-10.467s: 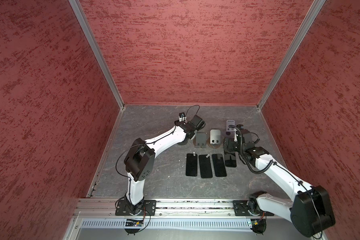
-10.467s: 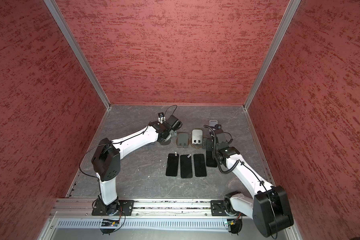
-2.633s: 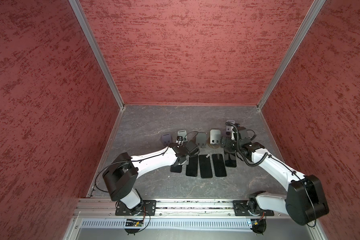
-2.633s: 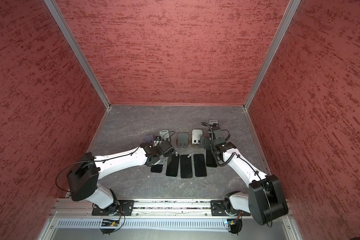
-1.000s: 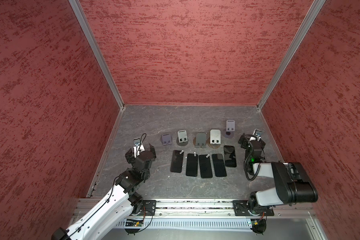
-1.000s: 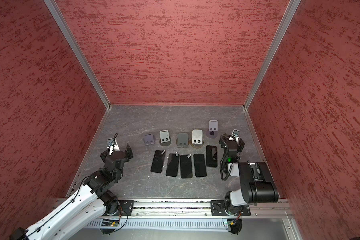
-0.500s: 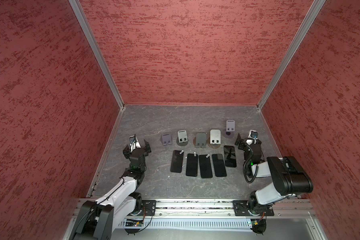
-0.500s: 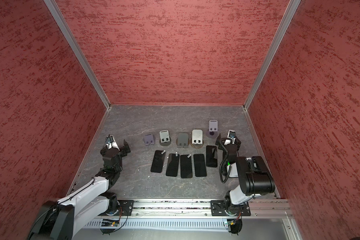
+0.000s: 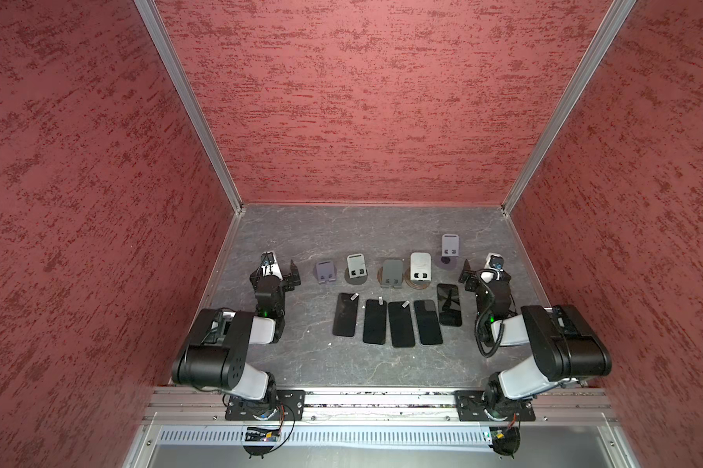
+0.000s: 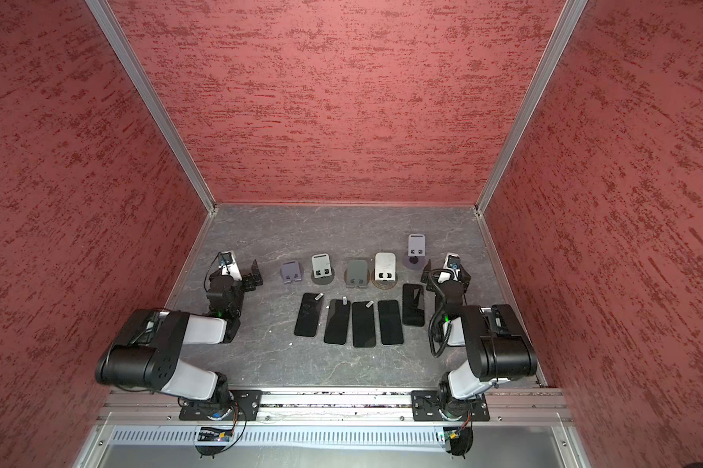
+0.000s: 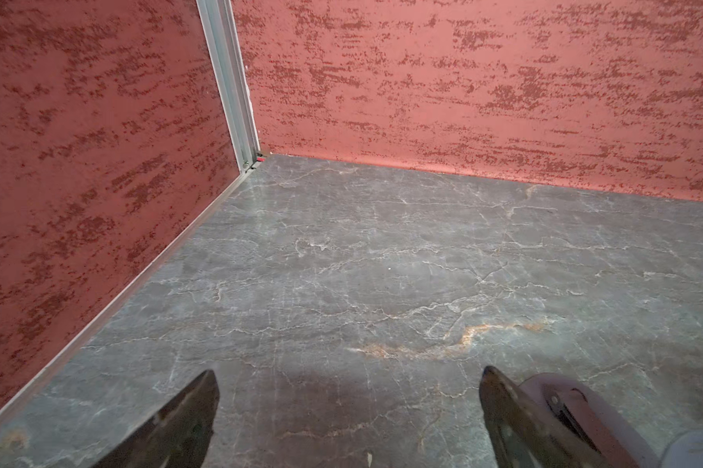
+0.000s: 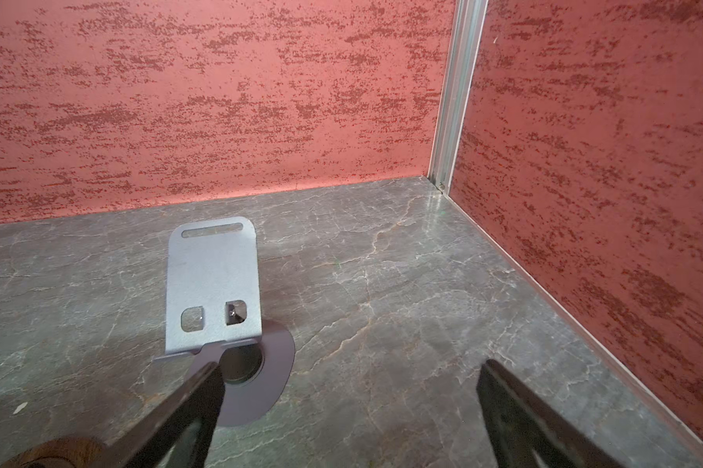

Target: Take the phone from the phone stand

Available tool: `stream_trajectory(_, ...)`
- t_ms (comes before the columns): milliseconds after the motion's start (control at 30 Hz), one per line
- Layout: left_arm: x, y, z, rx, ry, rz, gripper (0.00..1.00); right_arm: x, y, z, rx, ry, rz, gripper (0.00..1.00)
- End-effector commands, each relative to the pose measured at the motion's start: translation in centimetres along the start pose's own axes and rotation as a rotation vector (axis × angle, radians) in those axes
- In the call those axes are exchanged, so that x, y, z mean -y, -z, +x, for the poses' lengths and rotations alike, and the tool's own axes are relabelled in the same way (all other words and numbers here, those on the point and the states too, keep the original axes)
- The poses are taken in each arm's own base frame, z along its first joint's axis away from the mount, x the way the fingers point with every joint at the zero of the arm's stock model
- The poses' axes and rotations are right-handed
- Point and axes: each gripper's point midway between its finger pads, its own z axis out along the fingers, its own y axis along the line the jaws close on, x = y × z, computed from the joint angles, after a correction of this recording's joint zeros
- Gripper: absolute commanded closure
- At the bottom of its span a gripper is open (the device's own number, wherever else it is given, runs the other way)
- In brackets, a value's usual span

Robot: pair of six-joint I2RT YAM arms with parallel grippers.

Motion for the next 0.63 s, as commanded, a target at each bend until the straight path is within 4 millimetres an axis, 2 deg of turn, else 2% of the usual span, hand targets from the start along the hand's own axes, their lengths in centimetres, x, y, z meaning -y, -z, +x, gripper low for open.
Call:
stream_trajectory(0, 0.63, -0.94, -1.82, 0.038, 0.009, 0.039, 0.0, -0.23, -0.15, -1.4, 0.049, -0.003, -0.015, 0.01)
stream_trajectory(100, -0.12, -1.46, -1.71, 0.01, 0.049, 0.044, 0.01, -0.2, -0.13, -1.37, 0.049, -0.002, -0.014, 0.01)
stream_trajectory(600, -0.14, -1.43, -1.52, 0.0, 0.051, 0.043, 0.0, -0.28, -0.18, -1.35, 0.047, -0.004, -0.018, 0.01)
